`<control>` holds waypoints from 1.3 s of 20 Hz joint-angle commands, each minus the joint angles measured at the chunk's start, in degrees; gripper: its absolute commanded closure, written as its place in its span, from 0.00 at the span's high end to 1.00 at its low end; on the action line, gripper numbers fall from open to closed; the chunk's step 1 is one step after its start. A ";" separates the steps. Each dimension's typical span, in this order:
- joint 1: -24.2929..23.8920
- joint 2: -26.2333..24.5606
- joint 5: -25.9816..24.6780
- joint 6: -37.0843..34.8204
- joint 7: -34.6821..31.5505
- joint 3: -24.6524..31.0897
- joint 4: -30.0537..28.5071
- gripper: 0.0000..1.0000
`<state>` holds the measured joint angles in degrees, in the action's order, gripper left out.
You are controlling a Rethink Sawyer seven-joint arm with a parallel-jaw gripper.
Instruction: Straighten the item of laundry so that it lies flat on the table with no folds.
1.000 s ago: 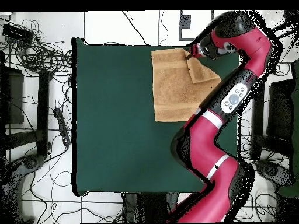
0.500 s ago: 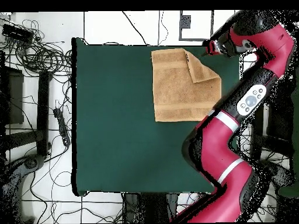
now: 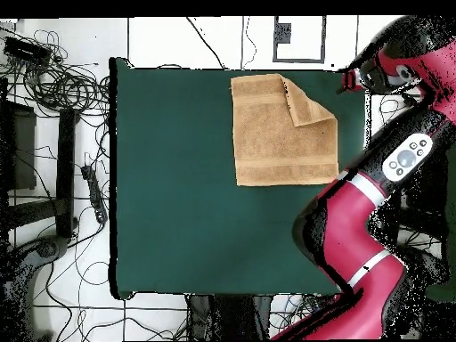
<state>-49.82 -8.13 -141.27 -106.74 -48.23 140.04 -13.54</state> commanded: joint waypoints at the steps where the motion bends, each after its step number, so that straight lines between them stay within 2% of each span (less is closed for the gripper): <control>1: 4.49 -0.27 0.71 -6.94 10.12 -4.37 6.61 1.00; 4: 6.53 0.49 3.46 -12.32 8.11 -7.28 5.21 1.00; 5: 6.99 0.41 4.76 -13.88 5.62 -6.90 5.41 1.00; 6: 7.31 0.87 3.99 -17.05 2.98 -6.88 5.71 1.00; 8: 7.37 0.26 6.49 -16.73 13.51 -6.50 5.69 1.00; 11: 7.24 0.49 7.93 -17.75 16.70 -9.01 4.51 1.00; 13: 7.89 2.01 8.42 -24.51 13.14 -11.92 3.24 1.00; 14: 7.92 2.86 10.24 -23.88 13.85 -14.54 1.32 1.00; 15: 7.80 3.84 13.33 -25.91 10.51 -16.95 -1.15 1.00; 16: 7.14 4.90 18.20 -30.23 4.03 -19.69 -5.47 1.00; 17: 5.50 5.49 23.72 -31.91 -2.11 -21.90 -11.79 1.00; 18: 3.53 5.69 28.84 -34.58 -8.54 -23.25 -17.95 1.00; 20: 0.31 4.78 37.24 -36.80 -19.23 -23.87 -26.73 1.00; 24: -3.76 1.18 47.72 -32.67 -29.69 -27.08 -34.81 1.00; 26: -4.74 0.29 50.25 -29.32 -32.57 -29.61 -37.23 1.00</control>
<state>-52.60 -5.48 -99.35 -137.36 -52.74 124.88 -37.97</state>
